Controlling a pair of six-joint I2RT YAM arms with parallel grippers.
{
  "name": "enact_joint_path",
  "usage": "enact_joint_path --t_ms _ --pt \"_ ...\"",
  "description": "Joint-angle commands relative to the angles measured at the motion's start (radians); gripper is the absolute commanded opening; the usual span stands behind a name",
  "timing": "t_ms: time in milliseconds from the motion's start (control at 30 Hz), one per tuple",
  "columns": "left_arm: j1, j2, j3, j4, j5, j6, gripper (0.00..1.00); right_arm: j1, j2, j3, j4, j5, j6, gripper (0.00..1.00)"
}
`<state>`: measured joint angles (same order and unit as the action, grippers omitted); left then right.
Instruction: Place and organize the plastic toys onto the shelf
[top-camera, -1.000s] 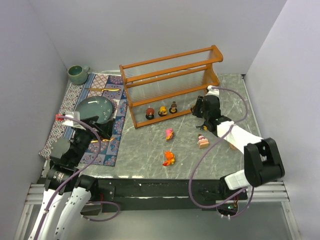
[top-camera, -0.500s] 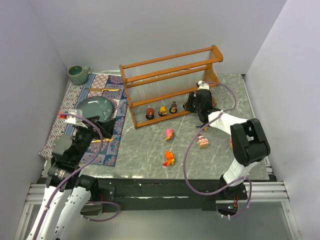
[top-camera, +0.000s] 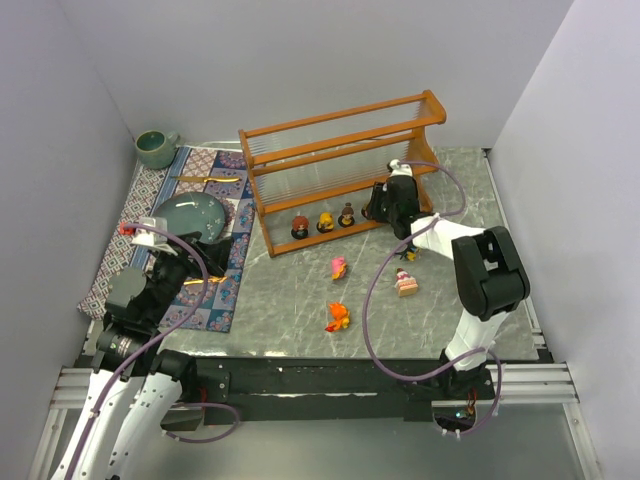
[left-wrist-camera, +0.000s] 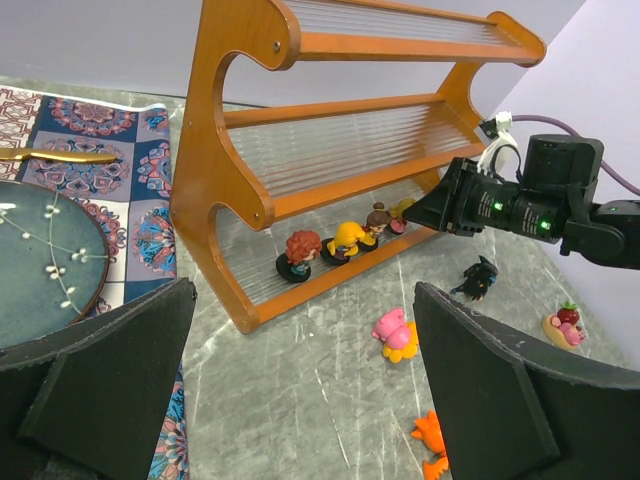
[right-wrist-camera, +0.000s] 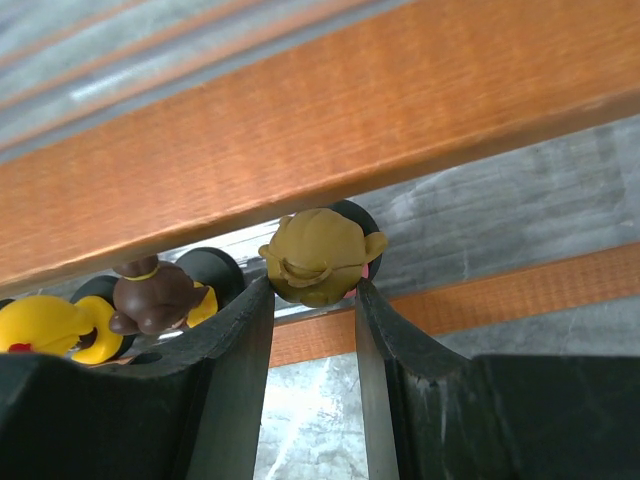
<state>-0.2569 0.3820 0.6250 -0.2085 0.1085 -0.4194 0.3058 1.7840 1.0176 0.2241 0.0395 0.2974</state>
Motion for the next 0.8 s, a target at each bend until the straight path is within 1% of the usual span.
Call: enact_joint_path --t_ms 0,200,300,333,400,600,667,700,733,767 --pt "0.002 0.005 0.013 0.014 0.013 0.019 0.97 0.01 0.018 0.05 0.037 -0.007 -0.012 0.16" --pt "0.002 0.003 0.013 0.014 0.014 0.019 0.97 0.024 0.031 0.058 0.02 0.008 -0.02 0.18" --pt "0.004 0.001 0.013 0.014 0.016 0.019 0.97 0.03 0.038 0.062 0.012 0.013 -0.023 0.22" --pt "0.004 0.001 0.013 0.014 0.014 0.019 0.97 0.033 0.04 0.062 0.005 0.019 -0.027 0.26" --pt "0.004 0.0 0.013 0.015 0.016 0.019 0.97 0.036 0.035 0.059 0.004 0.034 -0.029 0.29" --pt "0.004 -0.002 0.013 0.015 0.017 0.019 0.97 0.053 0.017 0.049 -0.008 0.08 -0.044 0.46" --pt "0.004 -0.003 0.013 0.015 0.019 0.019 0.97 0.056 0.012 0.047 -0.011 0.089 -0.046 0.49" --pt "0.004 -0.003 0.013 0.014 0.016 0.021 0.97 0.059 0.005 0.045 -0.012 0.092 -0.047 0.54" --pt "0.004 -0.003 0.013 0.015 0.017 0.019 0.97 0.061 -0.003 0.042 -0.015 0.094 -0.05 0.57" --pt "0.004 -0.003 0.012 0.015 0.014 0.019 0.97 0.062 -0.006 0.042 -0.017 0.097 -0.05 0.57"
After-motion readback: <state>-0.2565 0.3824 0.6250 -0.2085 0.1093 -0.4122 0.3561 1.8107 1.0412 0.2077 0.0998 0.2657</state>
